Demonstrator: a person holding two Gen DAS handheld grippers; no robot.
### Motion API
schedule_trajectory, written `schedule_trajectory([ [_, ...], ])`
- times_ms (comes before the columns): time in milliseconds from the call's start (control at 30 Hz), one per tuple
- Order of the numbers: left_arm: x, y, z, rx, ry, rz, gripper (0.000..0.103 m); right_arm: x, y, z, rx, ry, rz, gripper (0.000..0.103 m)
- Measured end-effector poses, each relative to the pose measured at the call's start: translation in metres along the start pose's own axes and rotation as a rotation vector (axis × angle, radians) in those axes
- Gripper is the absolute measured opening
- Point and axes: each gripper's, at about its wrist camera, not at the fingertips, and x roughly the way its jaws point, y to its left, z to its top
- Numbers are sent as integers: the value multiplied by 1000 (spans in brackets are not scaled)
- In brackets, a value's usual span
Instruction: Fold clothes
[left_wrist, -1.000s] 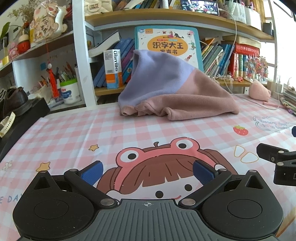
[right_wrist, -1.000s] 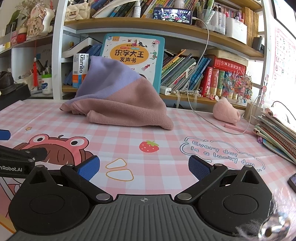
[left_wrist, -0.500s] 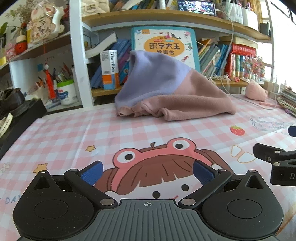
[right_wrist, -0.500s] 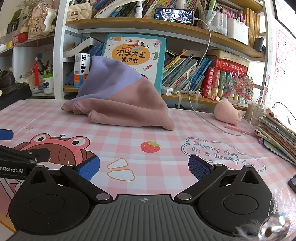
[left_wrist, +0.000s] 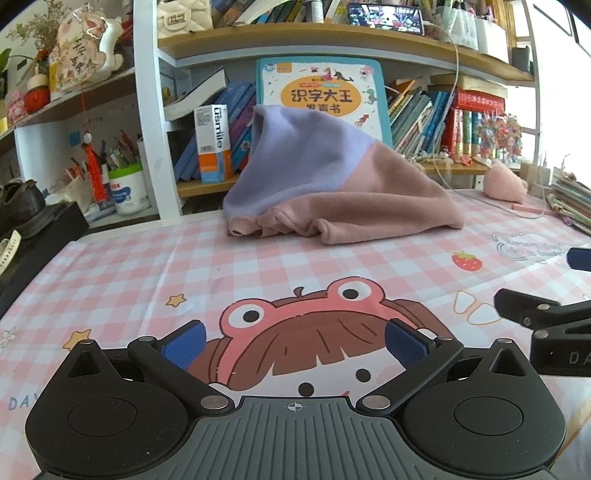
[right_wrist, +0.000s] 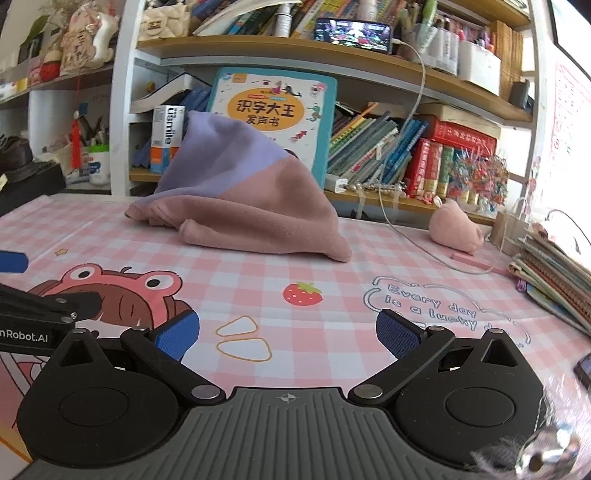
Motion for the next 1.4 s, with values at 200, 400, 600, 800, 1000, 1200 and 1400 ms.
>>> schedule_trajectory([
  [200, -2, -1, 0, 4, -12, -9, 103, -1, 3, 0, -17, -12, -8, 103],
  [400, 2, 7, 0, -23, 3, -76, 103, 2, 4, -1, -26, 3, 11, 103],
  [600, 3, 15, 8, 29, -7, -65, 103, 8, 7, 5, -53, 35, 88, 103],
  [800, 10, 26, 23, 52, -27, -60, 103, 17, 7, 21, -64, 36, 122, 103],
  [1000, 27, 36, 36, 86, -61, -28, 103, 41, 11, 34, -111, 26, 103, 103],
  [1200, 54, 53, 48, 56, -53, -17, 103, 76, 22, 42, -256, -20, 132, 98],
  [1400, 80, 69, 62, 23, -13, -63, 97, 111, 41, 55, -403, 13, 185, 67],
])
